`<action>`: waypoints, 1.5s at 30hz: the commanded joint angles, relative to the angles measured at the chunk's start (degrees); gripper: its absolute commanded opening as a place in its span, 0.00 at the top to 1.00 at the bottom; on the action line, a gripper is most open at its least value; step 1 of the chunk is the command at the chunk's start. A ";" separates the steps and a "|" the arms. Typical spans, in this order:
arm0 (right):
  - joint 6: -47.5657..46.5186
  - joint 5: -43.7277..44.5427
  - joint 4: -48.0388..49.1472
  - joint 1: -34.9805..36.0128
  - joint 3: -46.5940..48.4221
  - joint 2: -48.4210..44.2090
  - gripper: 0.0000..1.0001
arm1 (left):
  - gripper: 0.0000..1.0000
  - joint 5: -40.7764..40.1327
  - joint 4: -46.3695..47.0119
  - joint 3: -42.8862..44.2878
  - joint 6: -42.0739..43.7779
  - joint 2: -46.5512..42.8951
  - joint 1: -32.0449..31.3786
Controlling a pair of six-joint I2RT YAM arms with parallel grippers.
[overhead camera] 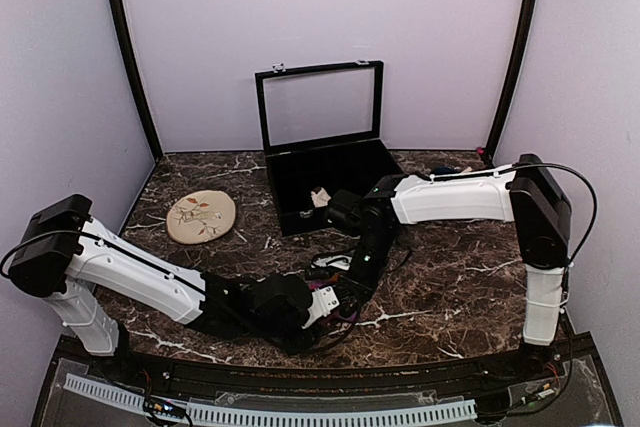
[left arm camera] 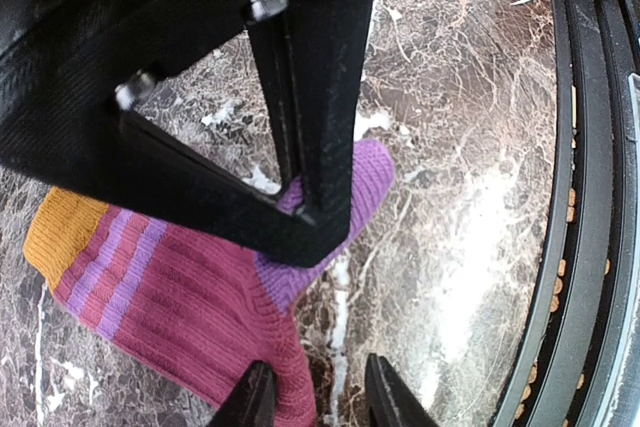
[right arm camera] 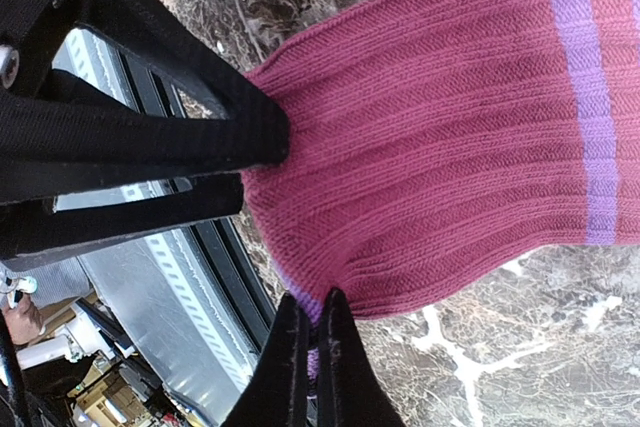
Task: Roll the socks
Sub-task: Roll the sock at the center of the board.
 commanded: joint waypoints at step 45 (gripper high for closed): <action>0.11 -2.43 -0.49 0.42 1.90 -0.20 0.99 | 1.00 -2.85 -3.64 2.82 2.11 3.60 1.02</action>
